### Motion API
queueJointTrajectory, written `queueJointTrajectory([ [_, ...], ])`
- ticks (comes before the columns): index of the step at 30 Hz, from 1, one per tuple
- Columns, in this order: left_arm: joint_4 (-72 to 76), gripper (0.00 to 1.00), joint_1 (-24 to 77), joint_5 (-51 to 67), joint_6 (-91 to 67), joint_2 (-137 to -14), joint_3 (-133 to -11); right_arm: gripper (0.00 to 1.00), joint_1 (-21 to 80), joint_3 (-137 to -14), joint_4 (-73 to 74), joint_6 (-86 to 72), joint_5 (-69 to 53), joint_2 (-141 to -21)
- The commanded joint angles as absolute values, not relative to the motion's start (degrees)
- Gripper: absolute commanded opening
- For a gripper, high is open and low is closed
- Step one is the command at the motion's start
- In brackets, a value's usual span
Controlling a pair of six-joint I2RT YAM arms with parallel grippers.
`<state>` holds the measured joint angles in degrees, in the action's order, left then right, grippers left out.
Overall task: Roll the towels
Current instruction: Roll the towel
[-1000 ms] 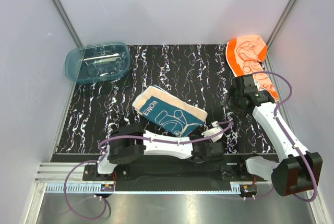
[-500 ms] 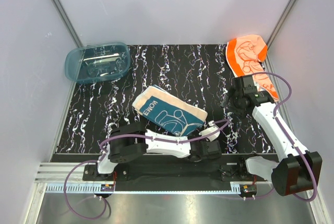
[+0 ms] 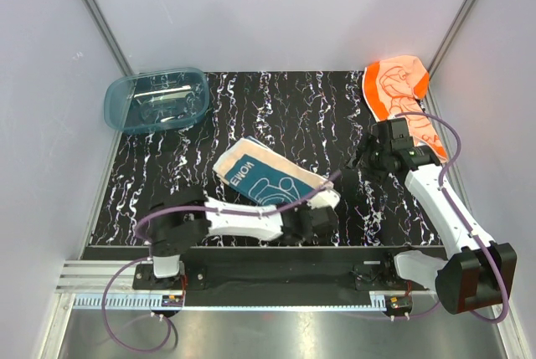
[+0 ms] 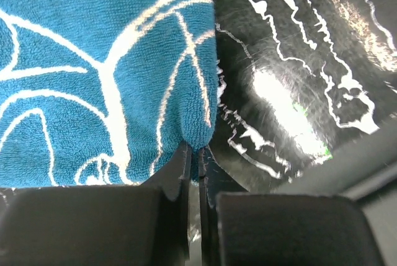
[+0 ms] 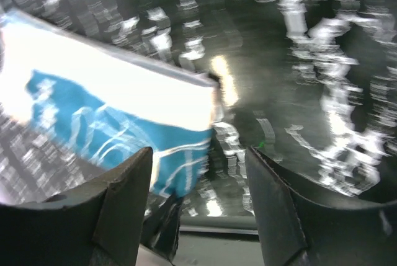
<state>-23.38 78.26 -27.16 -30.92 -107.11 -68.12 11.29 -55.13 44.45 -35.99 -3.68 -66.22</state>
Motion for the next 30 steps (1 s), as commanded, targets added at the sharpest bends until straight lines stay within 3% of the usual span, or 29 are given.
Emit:
queueJointTrajectory([
  [1,-16.4,0.0,73.4,-11.9,-30.5,-99.9,-65.0,0.68,11.3,-56.5,38.3,-33.6,-16.7,-66.8],
  [10,-1.2,0.0,60.1,14.1,-40.2,-90.1,-54.7,0.73,11.6,-54.2,36.7,-33.6,-18.5,-66.8],
  [18,13.9,0.0,49.5,26.8,-57.2,-85.8,-42.7,0.73,13.7,-53.8,33.1,-33.7,-20.9,-65.7],
  [23,25.6,0.0,42.2,30.2,-68.6,-84.6,-34.7,0.7,15.5,-53.8,30.2,-34.7,-22.6,-65.8],
  [30,23.7,0.0,36.7,28.0,-73.2,-84.1,-29.5,0.66,22.6,-52.7,20.5,-36.2,-25.7,-67.7],
])
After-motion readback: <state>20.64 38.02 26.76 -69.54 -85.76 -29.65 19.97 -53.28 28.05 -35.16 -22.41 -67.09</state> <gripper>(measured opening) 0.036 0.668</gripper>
